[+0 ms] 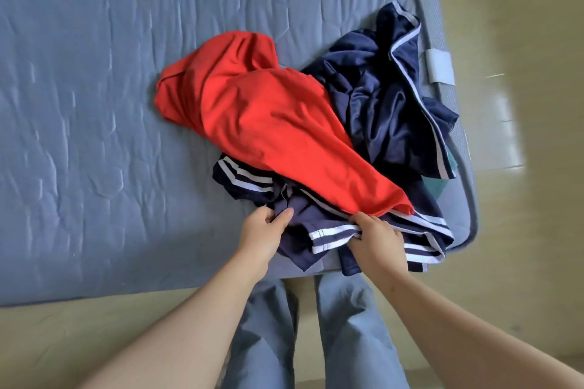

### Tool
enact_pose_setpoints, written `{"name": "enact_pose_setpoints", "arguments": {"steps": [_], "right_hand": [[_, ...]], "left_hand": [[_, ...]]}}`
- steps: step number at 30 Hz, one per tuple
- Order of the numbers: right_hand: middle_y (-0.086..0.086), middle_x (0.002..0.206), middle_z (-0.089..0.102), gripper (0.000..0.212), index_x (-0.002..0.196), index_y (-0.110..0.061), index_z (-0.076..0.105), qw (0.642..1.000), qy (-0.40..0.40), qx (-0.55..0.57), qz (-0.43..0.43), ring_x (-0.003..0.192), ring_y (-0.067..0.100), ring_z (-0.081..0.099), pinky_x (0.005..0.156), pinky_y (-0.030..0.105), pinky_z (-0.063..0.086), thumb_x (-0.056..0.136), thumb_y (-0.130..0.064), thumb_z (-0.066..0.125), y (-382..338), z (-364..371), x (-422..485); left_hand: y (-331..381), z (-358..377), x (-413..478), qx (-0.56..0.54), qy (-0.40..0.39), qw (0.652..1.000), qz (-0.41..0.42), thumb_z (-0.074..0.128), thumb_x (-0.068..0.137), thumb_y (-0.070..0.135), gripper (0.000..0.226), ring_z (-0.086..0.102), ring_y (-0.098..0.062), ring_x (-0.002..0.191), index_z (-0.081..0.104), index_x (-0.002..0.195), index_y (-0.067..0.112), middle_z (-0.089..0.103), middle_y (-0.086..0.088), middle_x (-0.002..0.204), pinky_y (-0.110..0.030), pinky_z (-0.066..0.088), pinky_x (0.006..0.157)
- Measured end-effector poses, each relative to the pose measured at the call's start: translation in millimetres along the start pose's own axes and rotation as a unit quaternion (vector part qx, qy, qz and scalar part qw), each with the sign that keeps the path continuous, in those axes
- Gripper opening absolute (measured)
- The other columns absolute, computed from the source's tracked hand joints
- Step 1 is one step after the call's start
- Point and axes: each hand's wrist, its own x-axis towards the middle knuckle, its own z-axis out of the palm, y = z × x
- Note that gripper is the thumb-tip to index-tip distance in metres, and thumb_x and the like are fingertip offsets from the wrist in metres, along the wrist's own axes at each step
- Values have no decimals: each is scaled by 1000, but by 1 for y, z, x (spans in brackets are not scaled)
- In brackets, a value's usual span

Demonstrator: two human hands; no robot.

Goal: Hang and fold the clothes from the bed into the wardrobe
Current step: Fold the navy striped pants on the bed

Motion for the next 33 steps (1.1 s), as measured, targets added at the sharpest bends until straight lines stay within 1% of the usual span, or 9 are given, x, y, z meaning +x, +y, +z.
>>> {"name": "enact_pose_setpoints", "arguments": {"steps": [3,5,7,11,16,19,23,29,33], "right_hand": [[-2,93,55,23,104,-19,59,994,-42,95,-23,89,20,52,65,27,30,81,-18,60,-25,-22,-24],[-7,80,51,7,86,-26,59,989,-65,122,-54,76,15,47,56,21,29,81,-23,63,-44,-41,-40],[-7,64,46,23,65,-28,45,987,-74,123,-72,66,15,45,56,19,33,79,-26,64,-63,-58,-54],[-11,55,51,25,63,-36,49,982,-52,158,-88,52,0,45,53,14,37,71,-23,69,-112,-110,-77],[-11,62,58,17,74,-23,61,969,-16,202,-141,60,6,52,56,19,40,68,-29,76,-178,-167,-98],[-14,62,60,16,73,-25,63,949,-8,252,-187,59,1,54,57,16,43,67,-26,78,-223,-204,-115],[0,64,55,18,74,-6,62,923,17,322,-210,63,11,52,60,25,41,73,-21,71,-284,-248,-135],[6,70,49,13,75,-11,53,891,115,363,-247,66,17,46,63,28,36,85,-20,54,-371,-325,-179],[7,73,62,13,79,-9,59,866,73,389,-306,66,18,60,64,27,48,84,-21,63,-407,-376,-219]], "left_hand": [[21,-34,-17,-36,43,998,22,59,89,31,35,34,-14,60,41,66,12,41,-2,65,-26,24,54],[37,-57,-31,-64,56,995,47,59,89,29,36,32,-13,60,41,63,12,39,-2,62,-28,23,53],[52,-77,-44,-98,55,991,68,58,90,26,37,32,-14,61,39,61,14,37,-2,62,-29,24,55],[99,-123,-85,-144,54,979,130,58,90,23,37,34,-15,65,38,60,15,38,-8,65,-30,25,56],[161,-182,-133,-226,49,950,209,59,90,20,24,48,-19,74,51,70,9,54,-12,76,-32,38,70],[196,-224,-164,-292,36,923,247,58,91,19,26,50,-20,67,51,68,9,53,-10,70,-30,40,64],[240,-275,-201,-353,25,883,310,54,93,19,27,47,-18,59,47,69,10,48,-10,67,-26,40,56],[286,-347,-260,-389,24,829,401,53,94,24,26,52,-14,60,49,70,14,54,-4,69,-24,47,55],[304,-392,-296,-398,32,783,476,48,96,24,21,56,-18,71,54,85,7,58,-9,81,-28,49,63]]}}
